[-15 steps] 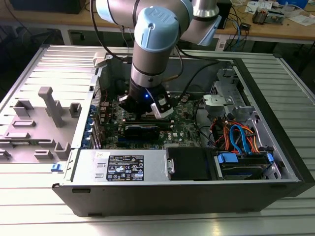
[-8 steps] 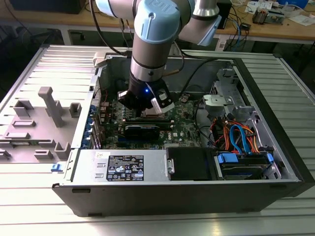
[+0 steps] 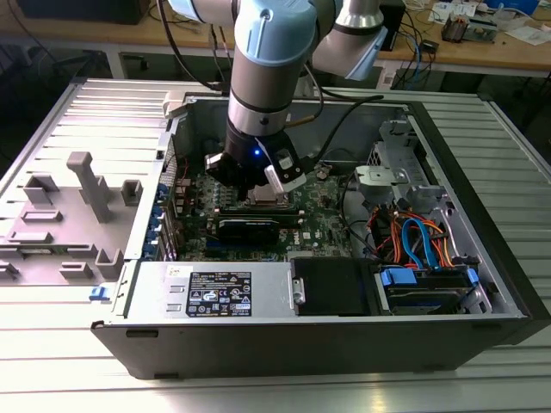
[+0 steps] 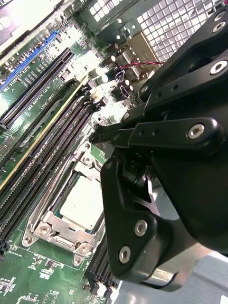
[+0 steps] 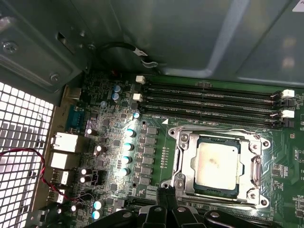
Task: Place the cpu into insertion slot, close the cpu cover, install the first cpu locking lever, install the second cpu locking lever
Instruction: 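Install the second cpu locking lever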
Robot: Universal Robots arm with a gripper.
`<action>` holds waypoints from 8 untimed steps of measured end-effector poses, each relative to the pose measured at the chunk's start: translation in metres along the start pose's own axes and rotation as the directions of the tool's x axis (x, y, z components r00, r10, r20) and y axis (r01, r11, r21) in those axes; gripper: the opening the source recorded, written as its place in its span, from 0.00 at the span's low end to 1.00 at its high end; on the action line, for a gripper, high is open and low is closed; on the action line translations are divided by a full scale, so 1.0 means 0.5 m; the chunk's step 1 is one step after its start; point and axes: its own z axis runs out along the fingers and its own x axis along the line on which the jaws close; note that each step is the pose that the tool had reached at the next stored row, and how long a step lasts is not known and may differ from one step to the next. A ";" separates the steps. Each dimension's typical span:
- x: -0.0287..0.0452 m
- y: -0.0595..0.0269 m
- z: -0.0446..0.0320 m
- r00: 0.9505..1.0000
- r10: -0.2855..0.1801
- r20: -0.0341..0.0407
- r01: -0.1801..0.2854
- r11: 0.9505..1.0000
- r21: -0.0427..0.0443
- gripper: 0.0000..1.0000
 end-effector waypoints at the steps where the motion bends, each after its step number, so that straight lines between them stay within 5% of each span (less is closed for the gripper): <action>1: 0.000 0.000 0.000 1.000 0.000 0.000 0.000 1.000 0.000 0.11; 8: 0.000 0.000 0.000 1.000 0.000 0.000 0.000 1.000 0.000 0.11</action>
